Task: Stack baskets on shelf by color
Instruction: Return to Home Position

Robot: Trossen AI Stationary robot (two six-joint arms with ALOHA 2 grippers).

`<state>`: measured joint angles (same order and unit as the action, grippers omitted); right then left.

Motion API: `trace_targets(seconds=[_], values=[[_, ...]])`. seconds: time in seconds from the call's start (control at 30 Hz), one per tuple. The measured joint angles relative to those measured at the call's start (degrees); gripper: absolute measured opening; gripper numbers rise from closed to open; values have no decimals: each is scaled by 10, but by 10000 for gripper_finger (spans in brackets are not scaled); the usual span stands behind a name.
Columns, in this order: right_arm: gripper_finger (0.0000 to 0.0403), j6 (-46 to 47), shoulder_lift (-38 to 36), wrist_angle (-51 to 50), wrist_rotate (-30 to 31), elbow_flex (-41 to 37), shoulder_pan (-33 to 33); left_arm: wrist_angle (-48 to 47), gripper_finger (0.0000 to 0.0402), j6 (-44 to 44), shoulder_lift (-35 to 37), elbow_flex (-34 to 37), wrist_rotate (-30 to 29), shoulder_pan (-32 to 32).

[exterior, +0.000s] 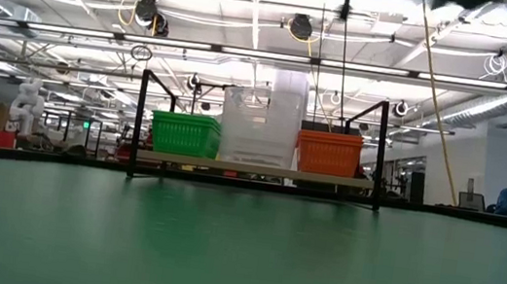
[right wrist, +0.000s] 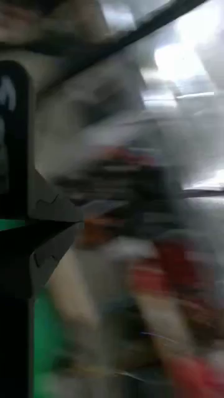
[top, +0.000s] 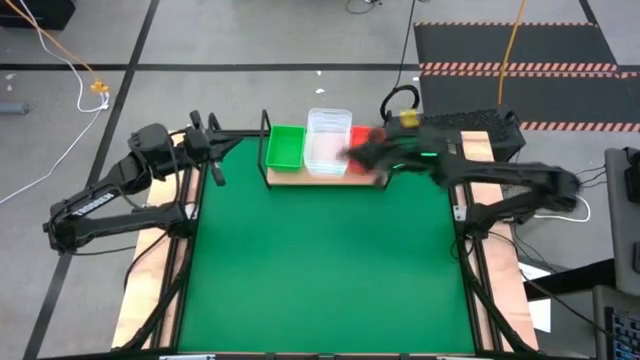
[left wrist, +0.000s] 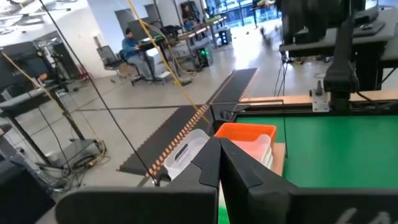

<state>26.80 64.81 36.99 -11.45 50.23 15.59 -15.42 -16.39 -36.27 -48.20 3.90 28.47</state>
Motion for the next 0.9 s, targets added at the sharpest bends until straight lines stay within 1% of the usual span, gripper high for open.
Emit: trace_targets(seconds=[0.03,0.07,0.13,0.17,0.2,0.23,0.27,0.3,0.33,0.37,0.4,0.43,0.47,0.5,0.53,0.57,0.6,0.63,0.67,0.7,0.73,0.77,0.83,0.9], values=[[0,0,42,-55,-14,36,-6,0,3,0,-1,0,0,0],[0,-9,77,-137,-52,77,-9,1,2,0,-2,0,0,-1],[0,-58,115,-313,-98,160,-13,-5,3,0,0,0,1,-1],[0,-97,119,-412,-84,201,-14,-9,4,5,0,0,1,-2],[0,-141,119,-508,-48,236,-19,-16,4,11,0,0,2,-4],[0,-179,114,-583,1,265,-22,-26,3,15,3,0,4,-5],[0,-204,104,-607,51,277,-24,-36,2,18,7,0,5,-6],[0,-213,85,-577,76,274,-22,-43,2,19,11,0,5,-8],[0,-214,62,-475,55,253,-15,-45,2,19,14,0,5,-9],[0,-201,39,-315,-10,220,-2,-45,3,19,16,0,2,-10],[0,-154,26,-119,-101,181,14,-44,3,17,18,0,-4,-10],[0,-71,30,85,-171,143,34,-41,2,13,19,0,-10,-12],[0,27,43,279,-215,107,55,-40,2,8,20,0,-16,-12],[0,125,53,422,-232,79,73,-39,2,2,20,0,-21,-12],[0,205,60,474,-237,54,95,-39,2,-1,19,0,-24,-12],[0,248,54,419,-253,31,116,-39,3,-1,18,0,-24,-12],[0,238,35,283,-263,12,129,-40,2,-3,18,0,-25,-12],[0,178,11,99,-253,0,133,-41,2,-3,15,0,-25,-12],[0,95,-8,-73,-226,-3,132,-44,2,-1,13,0,-24,-12],[0,11,-14,-182,-190,-4,130,-51,2,3,12,0,-22,-13],[0,-45,-33,-226,-166,-6,128,-60,2,5,12,0,-18,-15],[0,-76,-60,-212,-172,-10,125,-62,2,6,10,5,-10,-18],[0,-94,-114,-140,-214,-27,130,-45,2,5,11,30,9,-25],[0,-97,-166,-130,-235,-58,137,-9,2,15,12,70,21,-28]])
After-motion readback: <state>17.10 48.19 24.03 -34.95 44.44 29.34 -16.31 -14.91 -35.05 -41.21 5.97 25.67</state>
